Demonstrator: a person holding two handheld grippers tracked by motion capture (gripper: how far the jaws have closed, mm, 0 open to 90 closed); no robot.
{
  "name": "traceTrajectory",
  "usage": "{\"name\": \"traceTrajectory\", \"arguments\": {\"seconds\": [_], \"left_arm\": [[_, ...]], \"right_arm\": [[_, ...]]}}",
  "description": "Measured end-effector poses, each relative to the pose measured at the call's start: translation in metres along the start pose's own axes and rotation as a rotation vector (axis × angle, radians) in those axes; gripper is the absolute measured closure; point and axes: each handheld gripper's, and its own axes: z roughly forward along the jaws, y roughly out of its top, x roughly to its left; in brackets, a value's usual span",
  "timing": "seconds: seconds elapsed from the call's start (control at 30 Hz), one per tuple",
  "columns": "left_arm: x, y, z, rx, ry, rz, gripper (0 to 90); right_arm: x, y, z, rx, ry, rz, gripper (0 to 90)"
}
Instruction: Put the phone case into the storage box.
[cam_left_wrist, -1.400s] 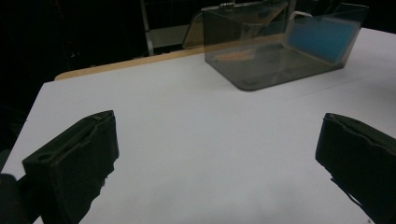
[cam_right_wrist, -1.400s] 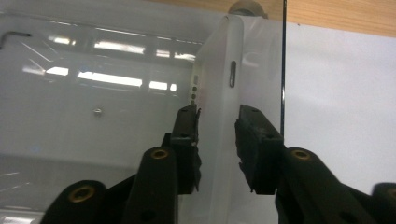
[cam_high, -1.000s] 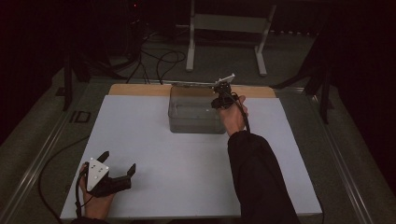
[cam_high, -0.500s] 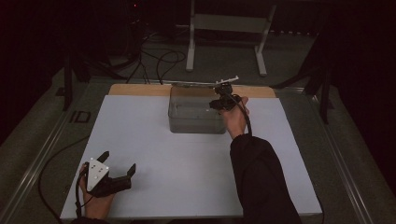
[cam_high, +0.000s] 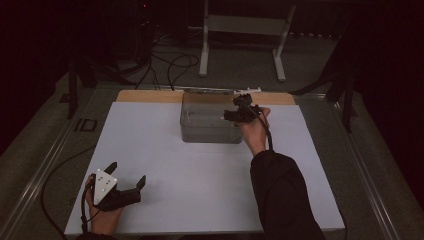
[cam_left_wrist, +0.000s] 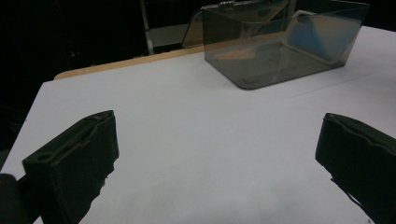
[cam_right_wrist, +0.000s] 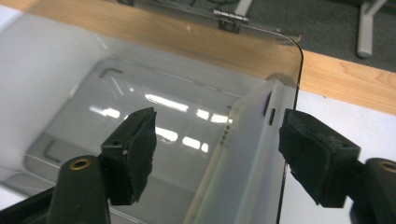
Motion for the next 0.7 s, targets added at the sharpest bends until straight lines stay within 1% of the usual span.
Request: {"name": "traceTrajectory", "arguments": {"seconds": [0.03,0.07,0.17,0.2,0.27,0.33,0.5,0.6,0.7], "left_arm": [[0.0,0.0,0.0,0.0,0.0,0.0,0.3],[0.0,0.0,0.0,0.001,0.0,0.001,0.3],[-0.001,0.0,0.0,-0.001,0.001,0.003,0.3],[-0.001,0.0,0.0,0.0,0.002,0.003,0.3],[-0.001,0.0,0.0,0.0,0.002,0.002,0.3],[-0.001,0.0,0.0,-0.001,0.001,0.002,0.3],[-0.001,0.0,0.0,0.001,0.004,0.002,0.3],[0.0,0.0,0.0,0.001,0.005,-0.002,0.2],[0.0,0.0,0.0,0.005,0.007,0.0,0.2]], "right_arm": [[0.0,-0.002,-0.002,-0.007,0.012,0.001,24.6],[0.001,-0.004,-0.005,-0.02,0.019,-0.007,21.3],[0.003,-0.009,-0.012,-0.05,-0.001,-0.018,16.6],[0.004,-0.01,-0.015,-0.06,-0.007,-0.022,16.0],[0.003,-0.011,-0.02,-0.082,0.001,-0.031,14.5],[0.003,-0.013,-0.025,-0.1,-0.007,-0.032,14.4],[0.003,-0.017,-0.039,-0.15,-0.002,-0.041,13.8],[0.002,-0.021,-0.045,-0.164,0.006,-0.04,12.1],[0.002,-0.027,-0.051,-0.167,0.008,-0.054,10.6]]}}
